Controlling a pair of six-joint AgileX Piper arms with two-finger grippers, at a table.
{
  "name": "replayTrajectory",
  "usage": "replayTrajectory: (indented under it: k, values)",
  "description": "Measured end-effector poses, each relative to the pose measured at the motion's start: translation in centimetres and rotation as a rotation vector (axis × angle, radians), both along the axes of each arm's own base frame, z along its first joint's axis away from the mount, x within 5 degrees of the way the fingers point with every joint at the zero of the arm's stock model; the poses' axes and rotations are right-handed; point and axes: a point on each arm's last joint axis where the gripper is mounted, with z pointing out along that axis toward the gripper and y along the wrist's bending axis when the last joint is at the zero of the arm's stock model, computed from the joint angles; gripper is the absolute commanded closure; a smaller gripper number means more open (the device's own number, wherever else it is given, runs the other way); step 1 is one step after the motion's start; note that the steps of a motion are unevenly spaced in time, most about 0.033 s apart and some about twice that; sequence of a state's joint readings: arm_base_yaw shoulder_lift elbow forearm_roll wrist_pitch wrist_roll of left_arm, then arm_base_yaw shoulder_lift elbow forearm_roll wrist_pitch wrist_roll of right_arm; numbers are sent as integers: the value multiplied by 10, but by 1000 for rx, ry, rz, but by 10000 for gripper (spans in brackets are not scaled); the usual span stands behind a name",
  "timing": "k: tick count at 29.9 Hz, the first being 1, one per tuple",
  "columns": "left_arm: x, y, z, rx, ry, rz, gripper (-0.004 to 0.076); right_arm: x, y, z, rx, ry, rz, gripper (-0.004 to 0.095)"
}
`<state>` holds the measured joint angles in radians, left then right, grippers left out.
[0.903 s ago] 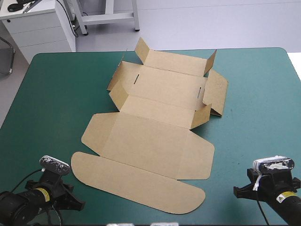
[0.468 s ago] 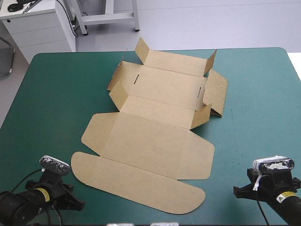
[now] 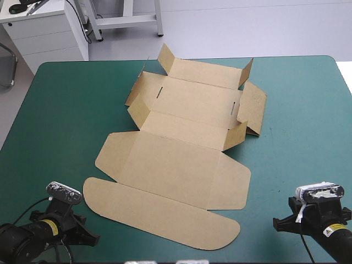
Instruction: Fold the box
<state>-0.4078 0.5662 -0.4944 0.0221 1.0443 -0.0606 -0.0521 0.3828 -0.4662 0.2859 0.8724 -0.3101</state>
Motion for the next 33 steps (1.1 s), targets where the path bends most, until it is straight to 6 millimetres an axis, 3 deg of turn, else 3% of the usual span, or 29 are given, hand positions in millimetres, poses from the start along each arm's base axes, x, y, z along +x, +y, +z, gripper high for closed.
replayTrajectory:
  k: [5, 7, 9, 16, 23, 29, 33]
  values:
    - [0, 0, 0, 0, 0, 0, 731, 0, 0, 0, -2, -1, 2, 349]
    - [0, 0, 0, 0, 0, 0, 731, 0, 0, 0, -2, -1, 2, 225]
    - [0, 0, 0, 0, 0, 0, 731, 0, 0, 0, -2, -1, 2, 171]
    - [0, 0, 0, 0, 0, 0, 731, 0, 0, 0, 5, 1, -4, 171]
    - [0, 0, 0, 0, 0, 0, 731, -4, 2, 2, 128, 66, -75, 171]
    - [0, 0, 0, 0, 0, 0, 731, -4, 6, 25, 243, 168, -120, 171]
    - [0, 0, 0, 0, 0, 0, 731, 8, 7, 45, 269, 184, -130, 171]
